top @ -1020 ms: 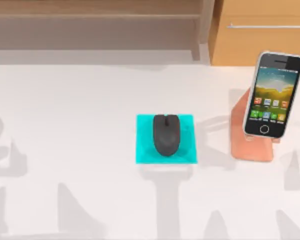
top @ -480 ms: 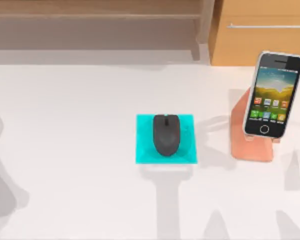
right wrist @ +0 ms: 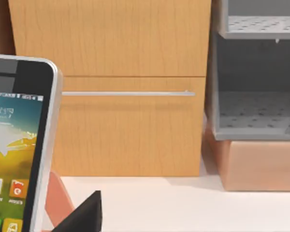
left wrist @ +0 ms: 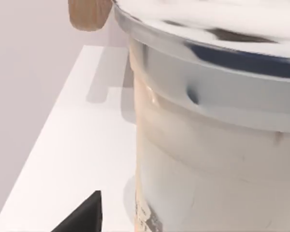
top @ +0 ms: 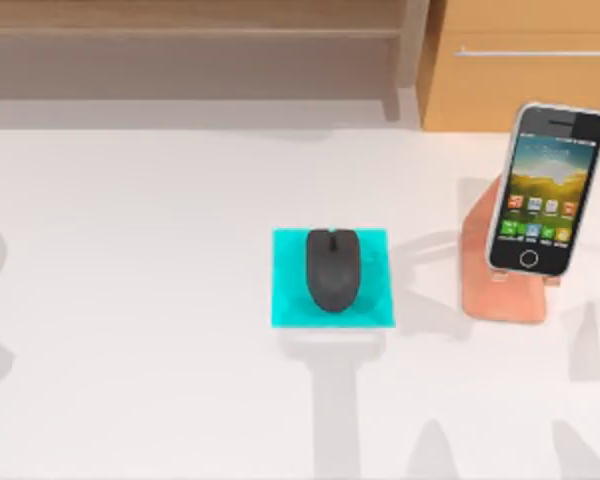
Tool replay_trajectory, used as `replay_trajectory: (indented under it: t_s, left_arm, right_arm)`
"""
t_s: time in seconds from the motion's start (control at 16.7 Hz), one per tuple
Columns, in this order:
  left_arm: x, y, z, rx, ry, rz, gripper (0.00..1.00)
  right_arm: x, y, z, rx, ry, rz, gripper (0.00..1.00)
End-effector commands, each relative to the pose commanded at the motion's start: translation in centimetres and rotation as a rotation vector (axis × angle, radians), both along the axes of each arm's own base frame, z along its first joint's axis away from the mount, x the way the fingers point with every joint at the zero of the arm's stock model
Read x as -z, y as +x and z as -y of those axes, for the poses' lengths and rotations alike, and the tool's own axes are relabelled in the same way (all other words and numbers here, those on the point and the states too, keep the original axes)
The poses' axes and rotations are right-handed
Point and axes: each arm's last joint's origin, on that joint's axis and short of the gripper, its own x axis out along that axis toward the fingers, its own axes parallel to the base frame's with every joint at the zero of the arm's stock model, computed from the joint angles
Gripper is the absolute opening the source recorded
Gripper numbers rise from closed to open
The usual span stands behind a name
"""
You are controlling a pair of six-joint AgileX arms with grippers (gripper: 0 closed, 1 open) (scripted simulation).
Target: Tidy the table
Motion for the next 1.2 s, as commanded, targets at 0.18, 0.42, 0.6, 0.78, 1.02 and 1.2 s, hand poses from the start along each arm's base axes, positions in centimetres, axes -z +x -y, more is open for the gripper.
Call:
replay_trajectory:
  t_s: [0.18,0.42,0.6,0.78,1.02,1.2]
  left_arm:
    - [0.4,0.9,-0.3,0.018,0.03,0.04,1.0]
    - [0.5,1.1,-0.4,0.022,0.035,0.048,1.0]
    - [0.5,1.0,-0.4,0.019,0.035,0.046,1.0]
    - [0.6,2.6,-0.4,0.023,0.035,0.048,1.0]
    - [0.8,4.0,-0.3,0.022,0.035,0.048,1.0]
    - [0.8,4.0,-0.3,0.022,0.035,0.048,0.92]
  right_arm:
    - [0.0,0.0,0.0,0.0,0.0,0.0,1.0]
    - [0.0,0.0,0.0,0.0,0.0,0.0,1.0]
    - [0.0,0.0,0.0,0.0,0.0,0.0,1.0]
    - [0.0,0.0,0.0,0.0,0.0,0.0,1.0]
    - [0.0,0.0,0.0,0.0,0.0,0.0,1.0]
    - [0.0,0.0,0.0,0.0,0.0,0.0,1.0]
